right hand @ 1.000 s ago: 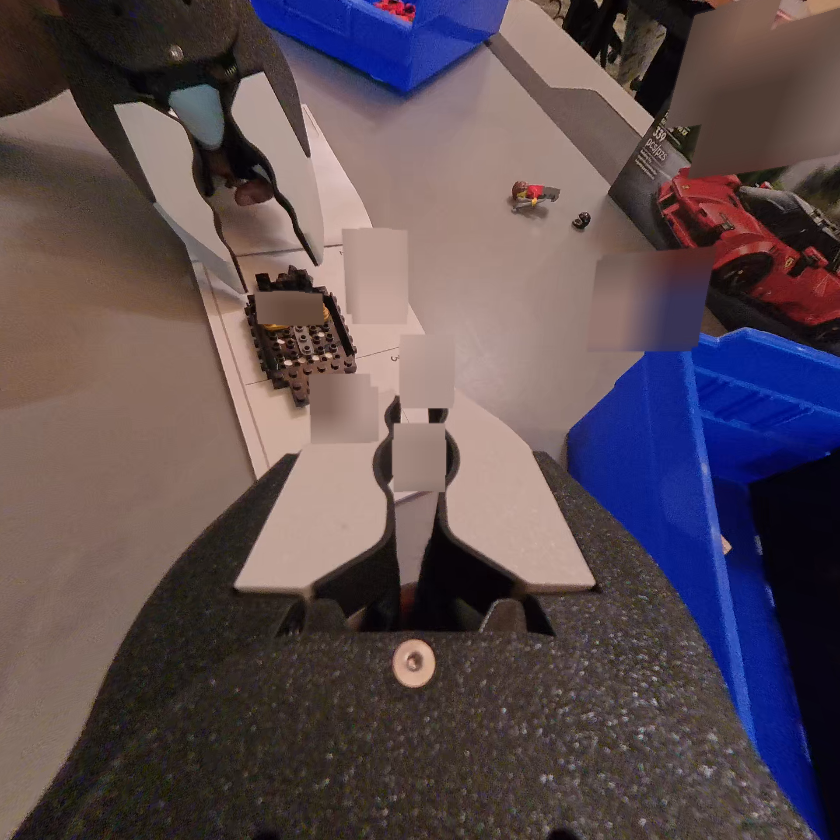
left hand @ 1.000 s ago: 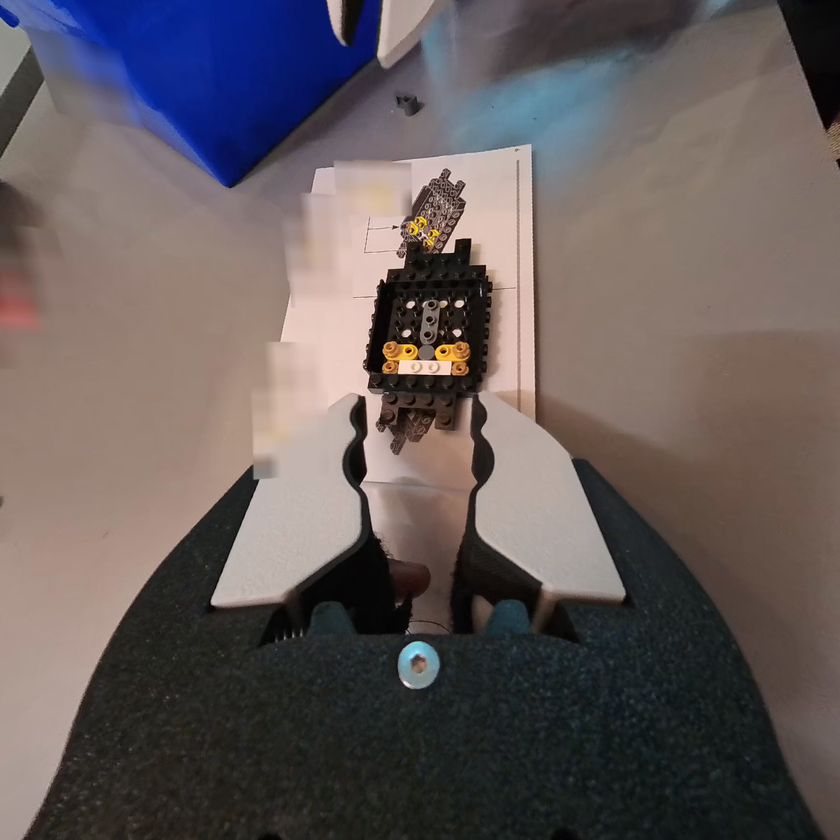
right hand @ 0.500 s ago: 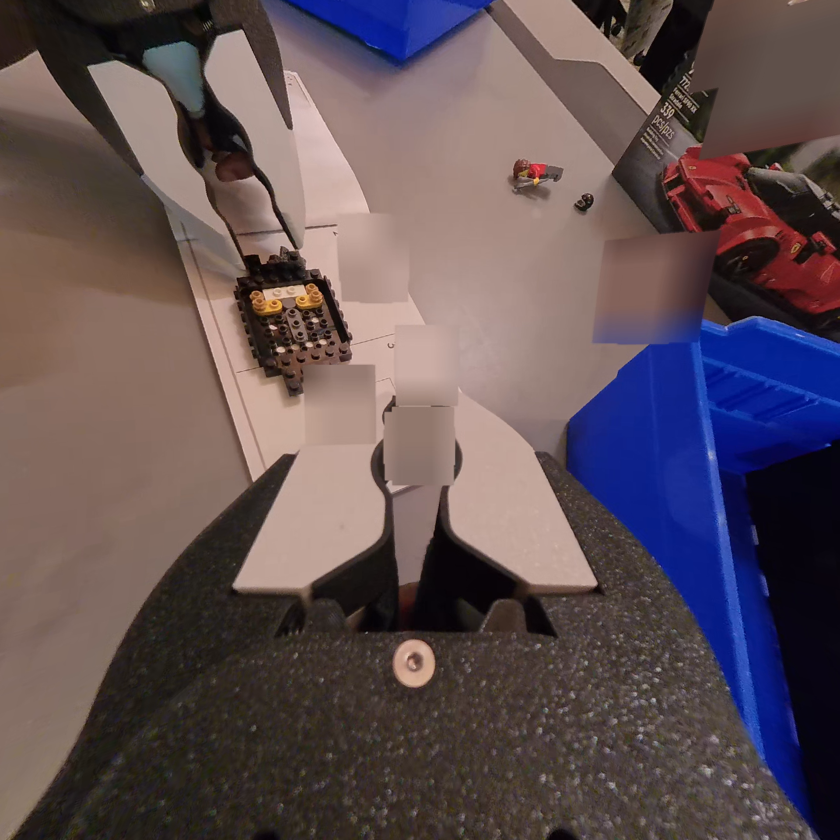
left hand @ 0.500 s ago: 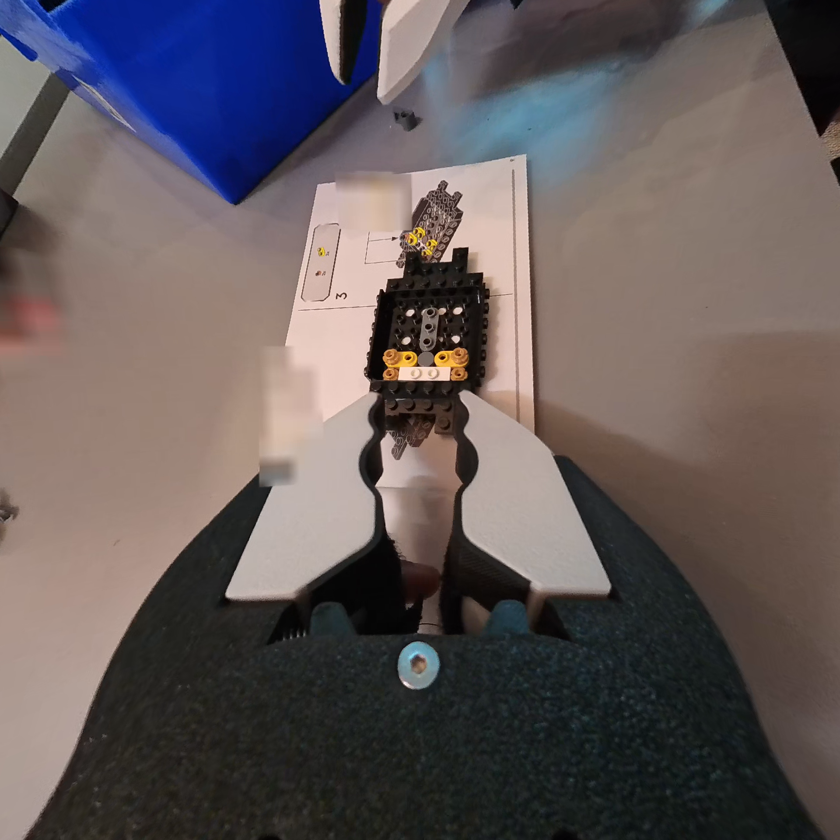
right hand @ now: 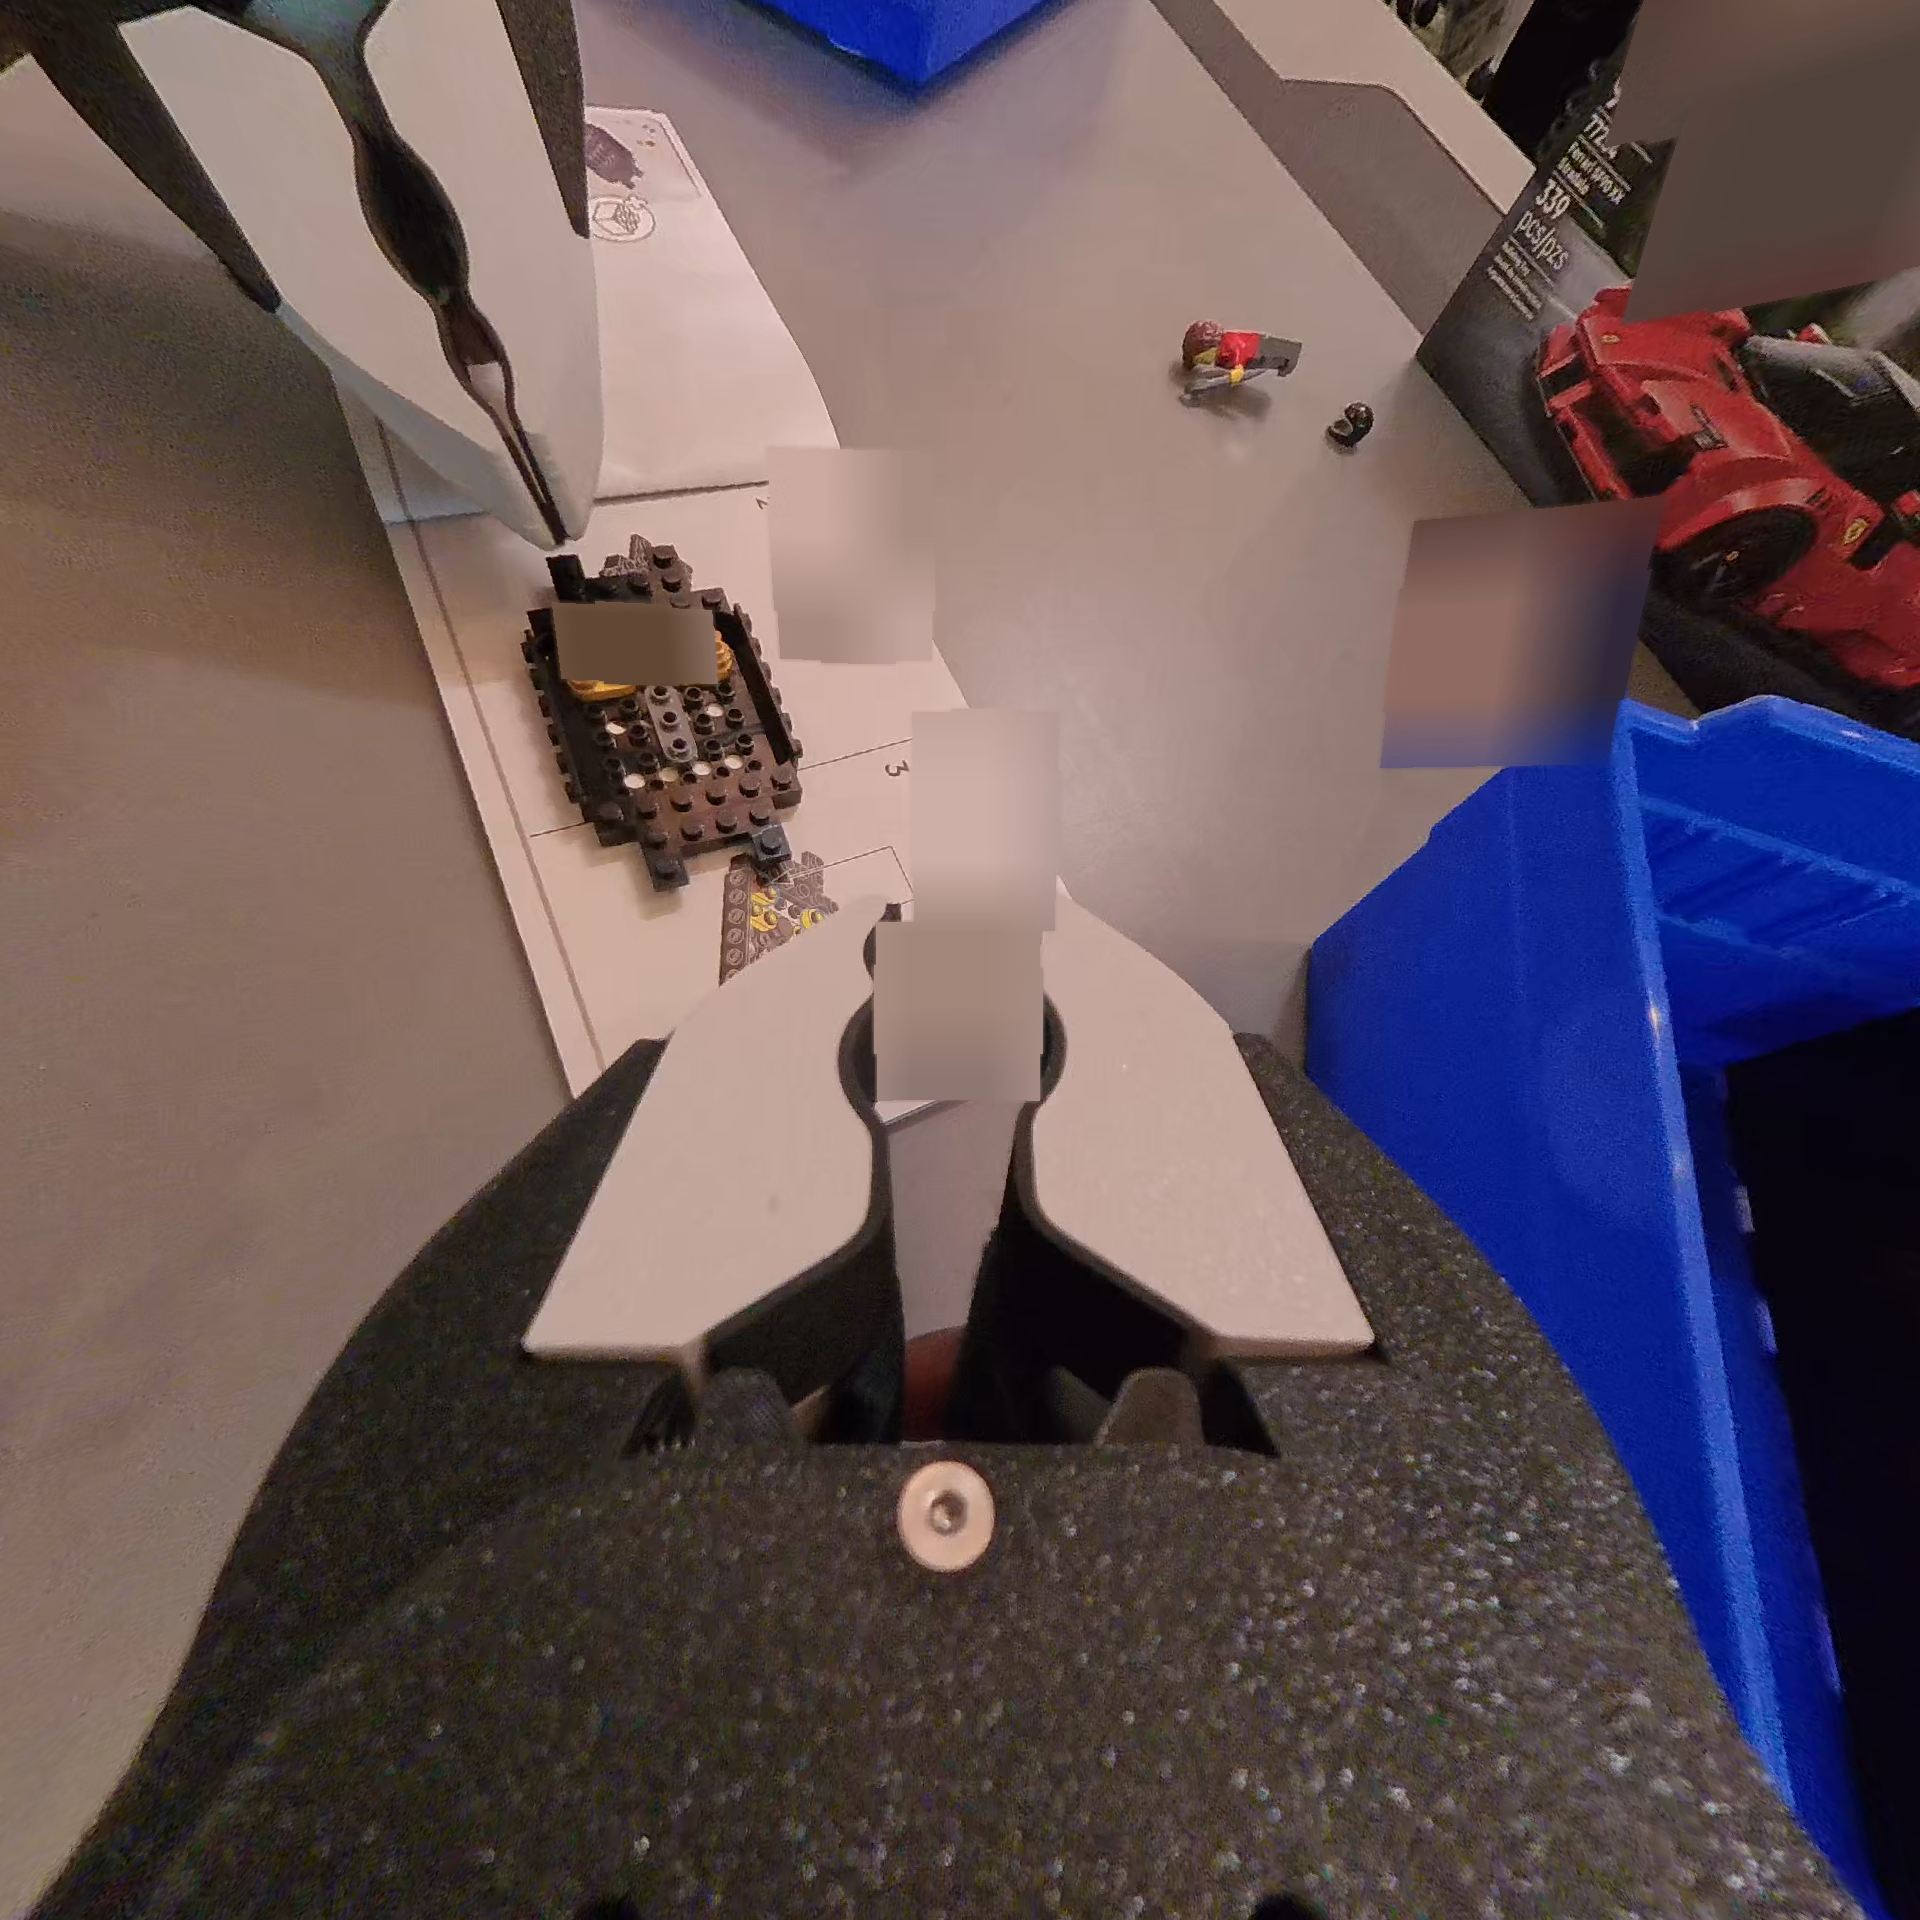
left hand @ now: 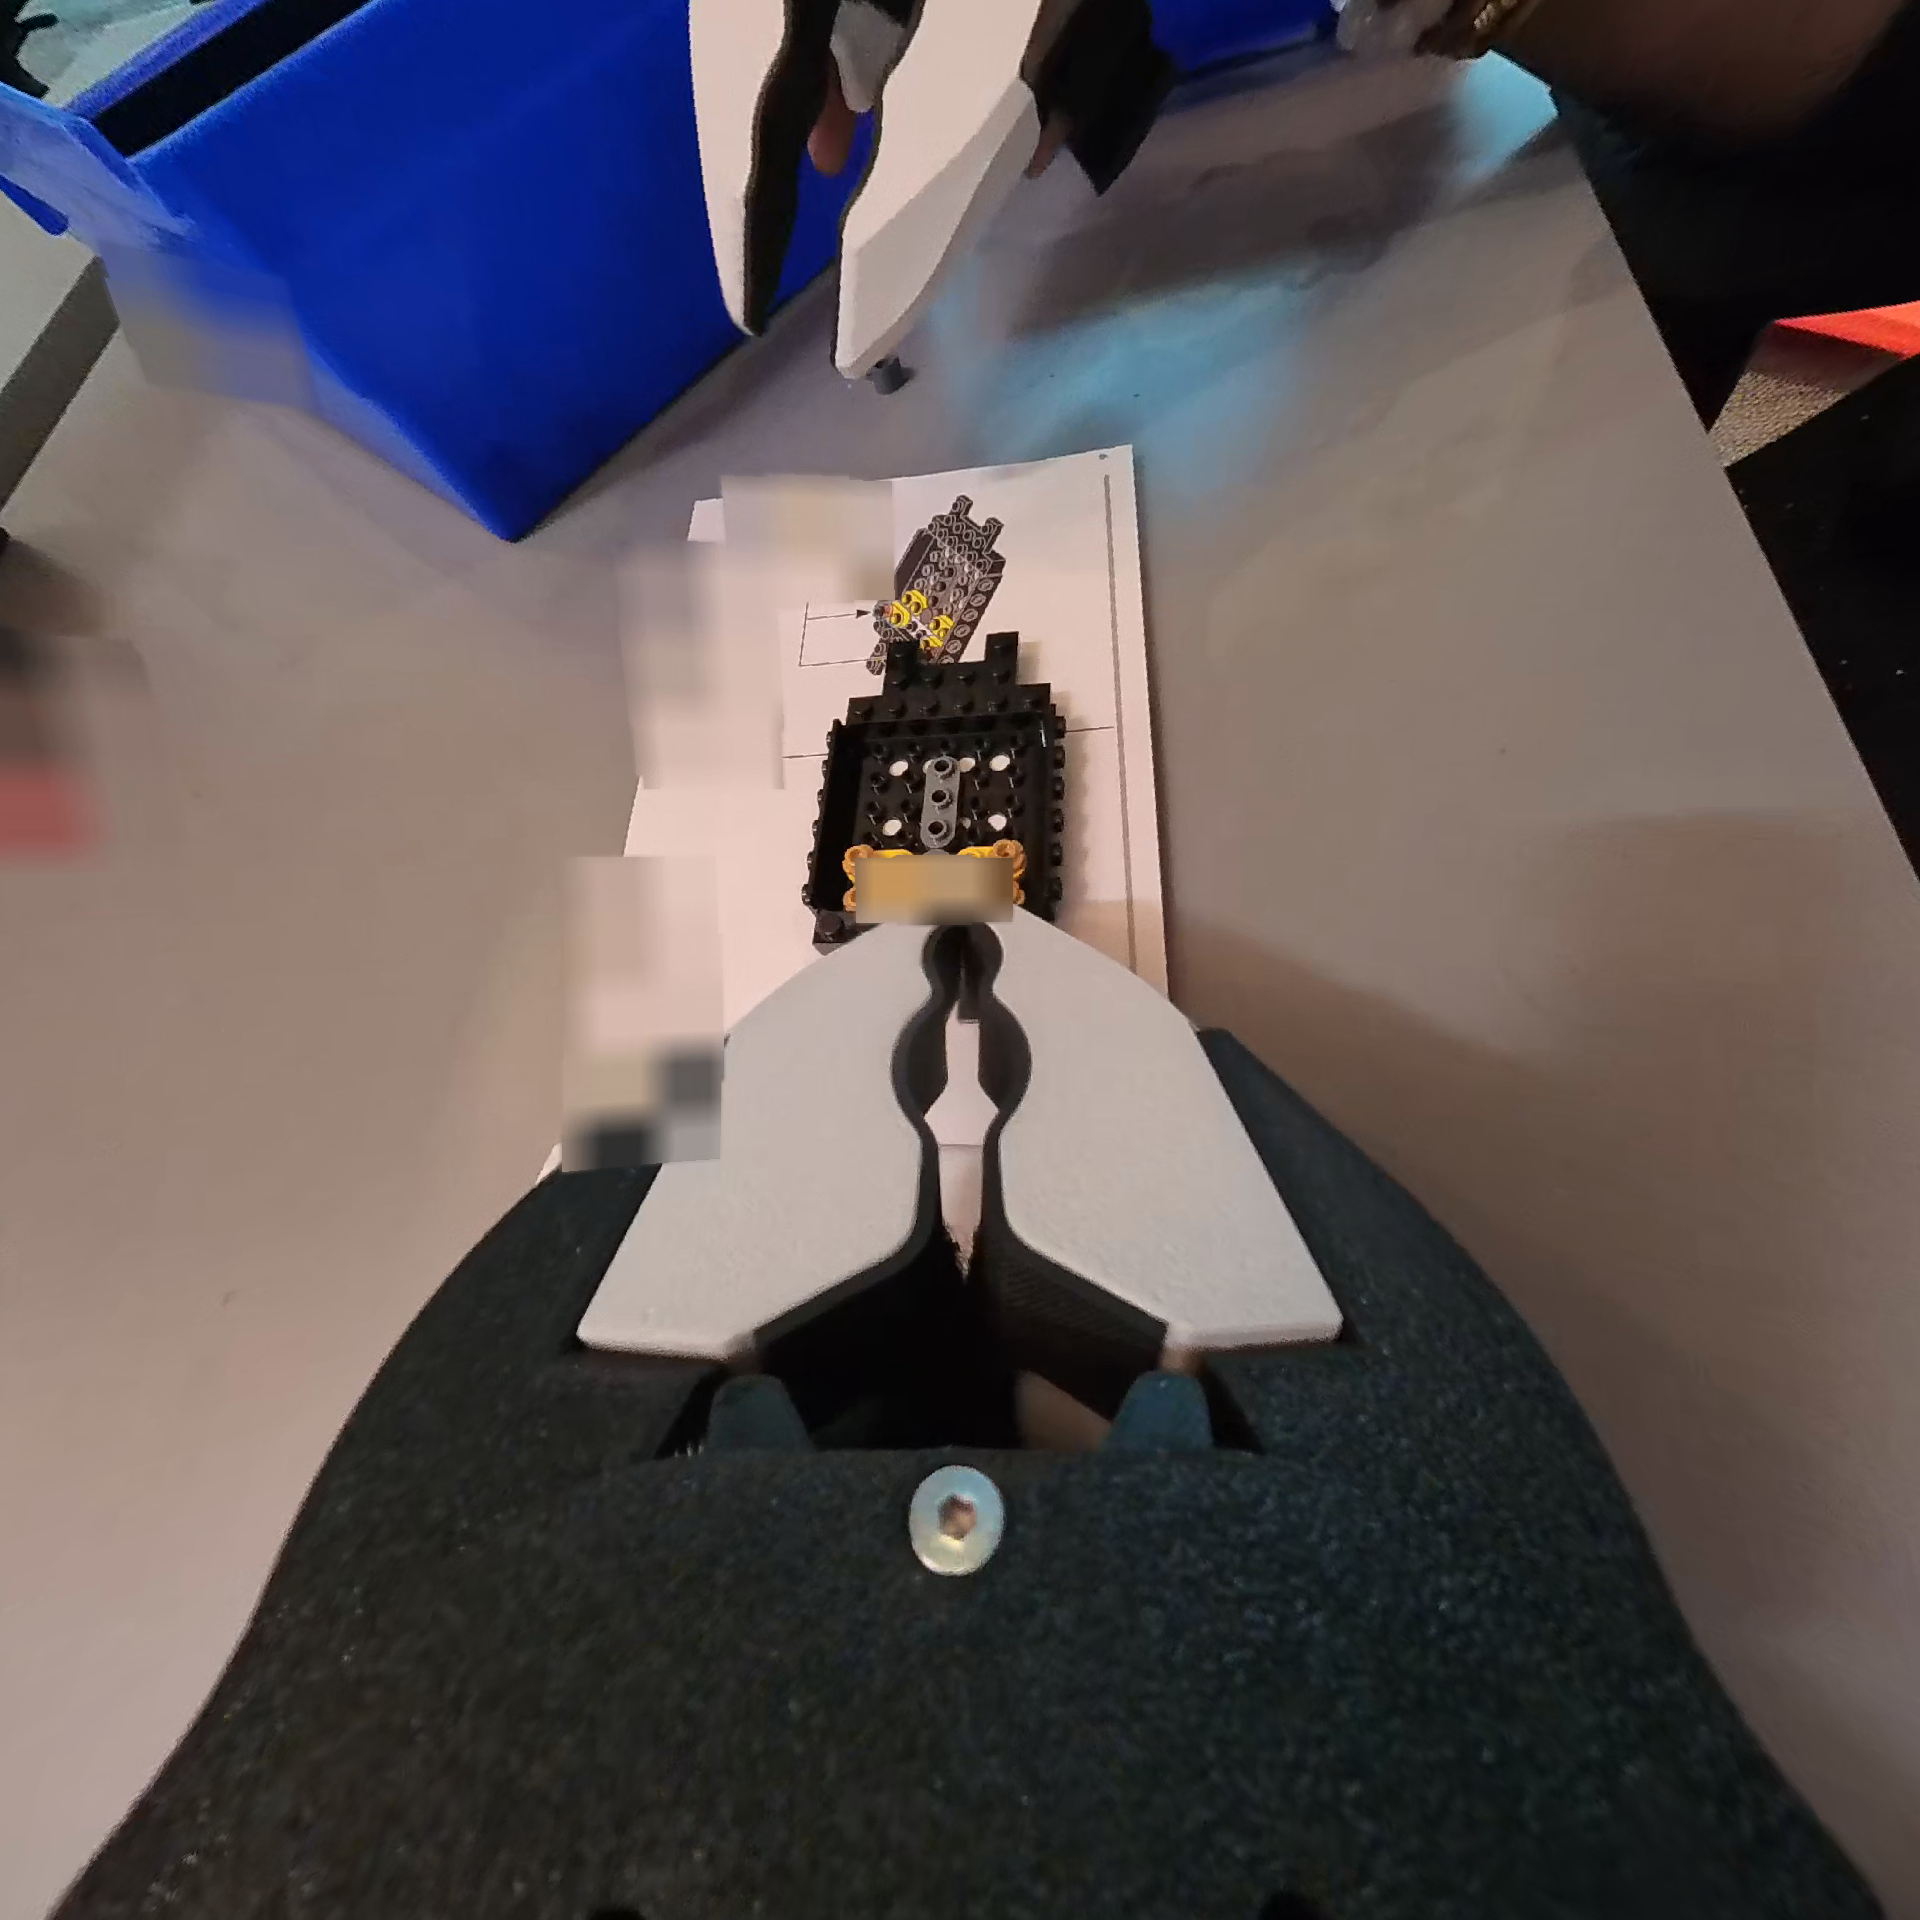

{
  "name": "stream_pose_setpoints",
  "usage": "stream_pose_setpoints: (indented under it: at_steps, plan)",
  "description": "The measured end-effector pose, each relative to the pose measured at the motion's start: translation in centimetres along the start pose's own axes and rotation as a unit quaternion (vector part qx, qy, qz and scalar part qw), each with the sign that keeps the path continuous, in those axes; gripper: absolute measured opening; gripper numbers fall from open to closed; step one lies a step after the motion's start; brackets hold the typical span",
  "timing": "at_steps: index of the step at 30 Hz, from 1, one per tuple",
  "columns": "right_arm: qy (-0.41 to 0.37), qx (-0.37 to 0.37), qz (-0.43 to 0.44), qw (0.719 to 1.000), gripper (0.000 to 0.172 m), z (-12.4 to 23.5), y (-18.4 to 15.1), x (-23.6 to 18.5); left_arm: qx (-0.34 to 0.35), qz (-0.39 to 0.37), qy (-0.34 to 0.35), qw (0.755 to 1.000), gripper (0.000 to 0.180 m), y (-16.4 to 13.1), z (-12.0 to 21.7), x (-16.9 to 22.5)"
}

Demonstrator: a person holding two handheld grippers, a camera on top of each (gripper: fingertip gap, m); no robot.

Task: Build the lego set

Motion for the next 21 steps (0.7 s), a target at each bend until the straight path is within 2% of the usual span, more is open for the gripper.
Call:
stream_pose_setpoints:
  at_steps: [5, 8, 16, 17, 19, 21]
  plan:
    - [-0.001, 0.001, -0.001, 1.000, 0.018, 0.0, 0.0, 0.0, -0.005, -0.003, -0.005, 1.000, 0.000, 0.0, -0.1, 0.1]
    - [0.015, 0.004, 0.000, 1.000, 0.001, 0.2, 0.1, -0.2, -0.003, -0.003, -0.003, 1.000, 0.000, 0.0, -0.1, 0.1]
    - [0.030, 0.016, -0.002, 0.999, 0.001, 0.5, 0.3, -0.4, -0.002, -0.005, -0.005, 1.000, 0.000, 0.0, -0.1, 0.1]
    - [0.029, 0.015, 0.000, 0.999, 0.002, 0.4, 0.3, -0.4, -0.003, -0.005, -0.003, 1.000, 0.000, 0.0, -0.1, 0.1]
    - [0.049, 0.020, 0.014, 0.998, 0.021, 0.3, 0.3, -0.8, -0.010, -0.005, 0.008, 1.000, 0.001, -0.1, -0.1, -0.1]
    - [0.059, 0.034, 0.021, 0.997, 0.024, 0.4, 0.7, -1.2, -0.016, -0.002, 0.020, 1.000, 0.009, -0.2, 0.0, -0.3]
Point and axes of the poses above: each gripper's, where its closed fingertips meet, z back along the fingers, y out of its top, x = y × z across the jaws, the point moved 8 cm from there along z, back along the fingers, and after that the axes turned 13 degrees about -z, right-handed, at the moved point
